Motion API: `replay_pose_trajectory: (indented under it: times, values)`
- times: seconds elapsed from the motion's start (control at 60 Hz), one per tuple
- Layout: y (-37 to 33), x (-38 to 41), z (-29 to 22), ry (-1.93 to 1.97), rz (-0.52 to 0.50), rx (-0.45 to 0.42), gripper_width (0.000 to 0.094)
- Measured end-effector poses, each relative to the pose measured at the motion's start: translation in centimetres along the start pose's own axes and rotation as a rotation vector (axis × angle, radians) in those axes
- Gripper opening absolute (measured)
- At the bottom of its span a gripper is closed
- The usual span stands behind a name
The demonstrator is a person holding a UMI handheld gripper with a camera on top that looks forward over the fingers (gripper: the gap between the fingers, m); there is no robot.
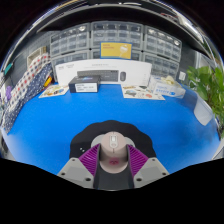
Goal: Arrange mouse
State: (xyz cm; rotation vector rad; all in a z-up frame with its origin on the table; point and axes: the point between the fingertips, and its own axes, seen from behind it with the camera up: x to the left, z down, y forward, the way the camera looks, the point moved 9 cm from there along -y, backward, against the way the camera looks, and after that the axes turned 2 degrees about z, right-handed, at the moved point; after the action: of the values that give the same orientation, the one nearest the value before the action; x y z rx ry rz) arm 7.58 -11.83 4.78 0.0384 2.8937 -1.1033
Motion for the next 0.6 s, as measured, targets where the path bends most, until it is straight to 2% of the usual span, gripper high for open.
replay_pose_trajectory:
  times: [0.017, 0.033, 0.183, 0.2, 0.217, 0.283, 0.317, 0.4, 0.6]
  values:
    - [0.0, 0.0, 0.1, 0.008, 0.001, -0.004, 0.0449]
    - [0.0, 0.0, 0.1, 0.016, 0.002, -0.008, 0.0426]
    - [0.1, 0.0, 0.1, 0.050, 0.011, -0.021, 0.0489]
    - [0.1, 0.0, 0.1, 0.052, 0.015, -0.017, 0.0512]
    - [0.0, 0.0, 0.2, 0.049, 0.020, -0.011, 0.0583]
    - [-0.6, -0.4, 0.0, 0.026, 0.053, 0.012, 0.0757]
    - [-1.2, -0.4, -0.2, 0.015, 0.054, 0.016, 0.0788]
    - [-3.2, 0.0, -1.0, 0.021, 0.046, -0.003, 0.0797]
    - [-11.5, 1.7, -4.0, 0.045, 0.031, -0.108, 0.0802]
